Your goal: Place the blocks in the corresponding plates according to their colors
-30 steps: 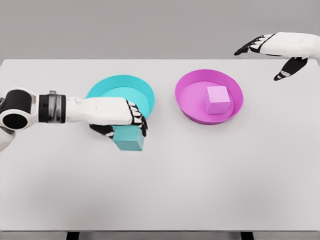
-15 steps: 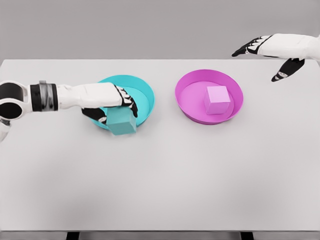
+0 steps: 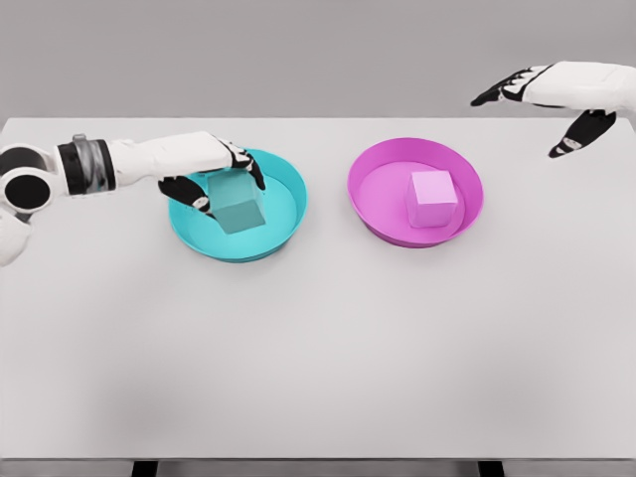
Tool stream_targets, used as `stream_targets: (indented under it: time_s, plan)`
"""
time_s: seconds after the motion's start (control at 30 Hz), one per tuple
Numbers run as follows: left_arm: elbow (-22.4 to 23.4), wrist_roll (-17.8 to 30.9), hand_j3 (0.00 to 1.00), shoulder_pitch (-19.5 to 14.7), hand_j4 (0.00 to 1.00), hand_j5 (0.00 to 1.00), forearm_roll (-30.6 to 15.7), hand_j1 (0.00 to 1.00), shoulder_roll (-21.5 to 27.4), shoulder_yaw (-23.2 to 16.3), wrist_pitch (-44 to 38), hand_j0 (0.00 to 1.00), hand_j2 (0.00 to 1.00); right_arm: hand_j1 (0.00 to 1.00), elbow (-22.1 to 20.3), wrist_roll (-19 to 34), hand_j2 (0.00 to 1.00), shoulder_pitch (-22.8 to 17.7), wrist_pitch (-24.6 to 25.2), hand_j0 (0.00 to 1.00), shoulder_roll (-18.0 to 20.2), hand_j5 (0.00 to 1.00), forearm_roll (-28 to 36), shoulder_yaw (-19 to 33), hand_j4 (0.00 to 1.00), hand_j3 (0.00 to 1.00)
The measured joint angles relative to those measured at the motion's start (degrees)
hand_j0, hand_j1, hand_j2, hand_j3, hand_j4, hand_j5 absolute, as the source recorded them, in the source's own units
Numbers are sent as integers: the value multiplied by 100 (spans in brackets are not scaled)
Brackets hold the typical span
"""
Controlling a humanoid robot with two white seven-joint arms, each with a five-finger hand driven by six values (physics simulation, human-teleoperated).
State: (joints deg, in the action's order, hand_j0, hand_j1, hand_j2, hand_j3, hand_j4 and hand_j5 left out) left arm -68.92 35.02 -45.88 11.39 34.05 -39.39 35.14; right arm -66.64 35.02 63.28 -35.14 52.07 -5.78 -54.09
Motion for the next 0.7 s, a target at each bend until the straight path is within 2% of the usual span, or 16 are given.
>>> stream_targets:
  time_s: [0.1,0.3,0.4,0.43,0.57,0.7]
  plan:
    - [235,0,65,-88,65,65,11,65,-110,16,0,65,65,100,80,0,100,158,0,100,17,100,6,-151,100,100]
    - [637,0,68,-237,68,68,13,68,-259,28,1,68,68,100,119,0,100,158,-2,100,14,100,2,-282,100,100]
    - [752,1,92,-246,92,92,22,92,-296,31,2,92,92,100,123,0,100,158,-2,100,-13,100,2,-295,100,100]
    - [769,1,95,-246,95,95,23,95,-300,33,2,95,95,100,124,0,100,167,-2,100,-22,100,3,-297,100,100]
    - [798,1,100,-237,100,100,22,100,-280,109,1,100,100,100,126,0,100,167,-2,100,-38,100,2,-301,100,100]
    - [771,1,100,-264,100,100,8,100,-253,144,1,100,100,100,126,0,100,167,-2,100,-43,100,-4,-302,100,100]
